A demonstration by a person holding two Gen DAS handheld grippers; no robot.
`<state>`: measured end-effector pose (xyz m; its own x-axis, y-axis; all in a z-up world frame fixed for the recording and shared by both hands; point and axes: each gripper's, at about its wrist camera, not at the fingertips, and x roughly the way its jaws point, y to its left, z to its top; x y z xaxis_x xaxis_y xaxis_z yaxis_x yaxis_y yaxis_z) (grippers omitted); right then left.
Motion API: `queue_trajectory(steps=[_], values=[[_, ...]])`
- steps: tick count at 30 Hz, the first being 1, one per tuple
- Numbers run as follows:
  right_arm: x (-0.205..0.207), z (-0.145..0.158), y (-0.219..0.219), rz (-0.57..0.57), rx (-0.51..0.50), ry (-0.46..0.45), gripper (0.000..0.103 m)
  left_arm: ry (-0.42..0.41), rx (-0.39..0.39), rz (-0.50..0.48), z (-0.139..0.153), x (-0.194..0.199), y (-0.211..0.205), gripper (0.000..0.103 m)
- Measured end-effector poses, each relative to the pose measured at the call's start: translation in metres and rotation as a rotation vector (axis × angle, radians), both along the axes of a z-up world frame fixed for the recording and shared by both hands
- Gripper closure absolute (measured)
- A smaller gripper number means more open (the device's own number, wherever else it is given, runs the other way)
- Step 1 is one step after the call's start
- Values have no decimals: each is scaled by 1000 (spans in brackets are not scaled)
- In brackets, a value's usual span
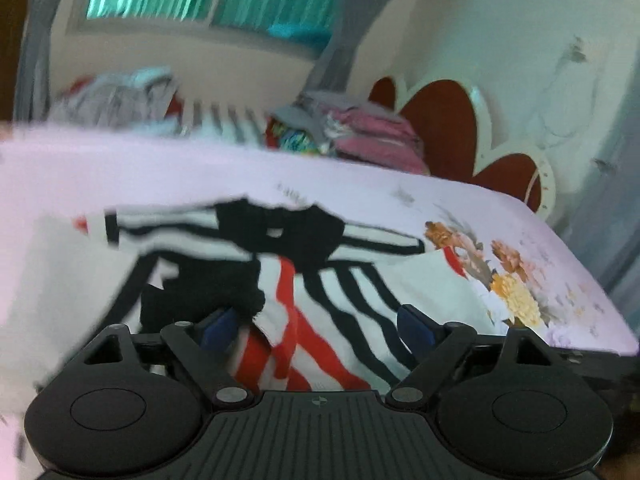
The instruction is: Fold small clothes
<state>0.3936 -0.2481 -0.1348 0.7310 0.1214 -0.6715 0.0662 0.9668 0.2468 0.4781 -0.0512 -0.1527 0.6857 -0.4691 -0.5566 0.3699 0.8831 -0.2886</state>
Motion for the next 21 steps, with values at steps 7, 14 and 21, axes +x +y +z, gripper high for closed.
queue_trajectory(steps=[7, 14, 21], values=[[5, 9, 35, 109, 2, -28, 41, -17, -36, 172, 18, -14, 68, 18], [23, 3, 93, 215, -80, -27, 40, -10, 128, 345, -6, -41, 137, 18], [55, -10, 114, 193, -105, 28, 48, 18, 234, 327, -38, -48, 147, 31]])
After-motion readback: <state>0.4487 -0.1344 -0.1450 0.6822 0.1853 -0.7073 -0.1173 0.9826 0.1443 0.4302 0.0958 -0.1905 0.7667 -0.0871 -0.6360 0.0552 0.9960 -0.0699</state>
